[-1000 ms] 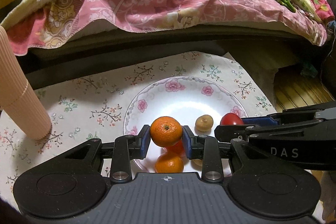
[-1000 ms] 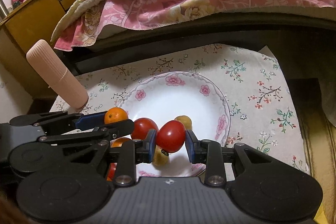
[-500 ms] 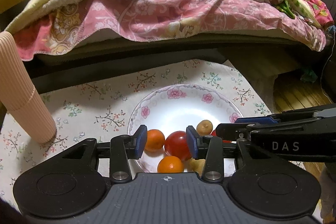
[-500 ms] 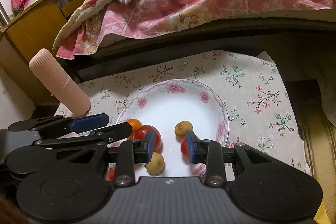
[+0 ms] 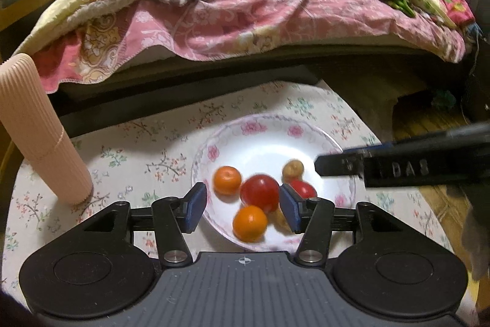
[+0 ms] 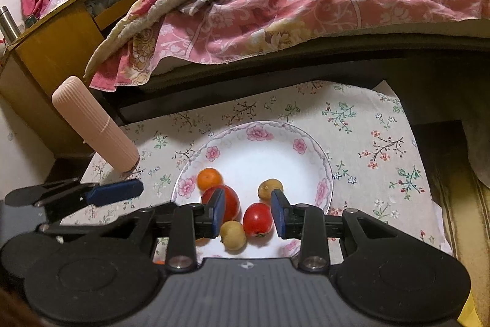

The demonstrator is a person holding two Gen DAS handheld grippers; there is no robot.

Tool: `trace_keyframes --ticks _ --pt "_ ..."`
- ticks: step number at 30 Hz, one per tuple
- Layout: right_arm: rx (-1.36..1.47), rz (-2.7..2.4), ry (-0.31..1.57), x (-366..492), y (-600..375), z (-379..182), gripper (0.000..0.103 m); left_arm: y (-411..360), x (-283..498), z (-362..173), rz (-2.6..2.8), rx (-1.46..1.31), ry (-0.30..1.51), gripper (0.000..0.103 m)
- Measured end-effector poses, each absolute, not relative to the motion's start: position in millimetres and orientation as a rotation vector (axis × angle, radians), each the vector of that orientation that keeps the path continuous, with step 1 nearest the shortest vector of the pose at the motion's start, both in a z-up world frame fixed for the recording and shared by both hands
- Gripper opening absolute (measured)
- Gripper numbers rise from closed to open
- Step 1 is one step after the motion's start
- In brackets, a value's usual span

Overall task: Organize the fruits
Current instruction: 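Withdraw both open tools from the plate toward the remaining fruits, then grasp a tan fruit with the right tool while the left tool grasps an orange mandarin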

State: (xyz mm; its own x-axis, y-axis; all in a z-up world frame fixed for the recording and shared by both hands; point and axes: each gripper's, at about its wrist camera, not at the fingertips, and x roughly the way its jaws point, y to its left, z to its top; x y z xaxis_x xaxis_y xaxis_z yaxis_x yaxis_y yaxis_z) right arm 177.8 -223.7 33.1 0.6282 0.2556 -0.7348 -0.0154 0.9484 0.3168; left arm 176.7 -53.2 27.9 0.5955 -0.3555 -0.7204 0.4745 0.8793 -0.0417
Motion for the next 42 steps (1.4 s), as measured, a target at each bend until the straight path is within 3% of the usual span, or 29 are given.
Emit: trace_keyframes --ticks 42 --pt "0.046 0.49 1.08 124 -118 -24 0.035 11 105 -24 -0.65 0.322 1.005 0.07"
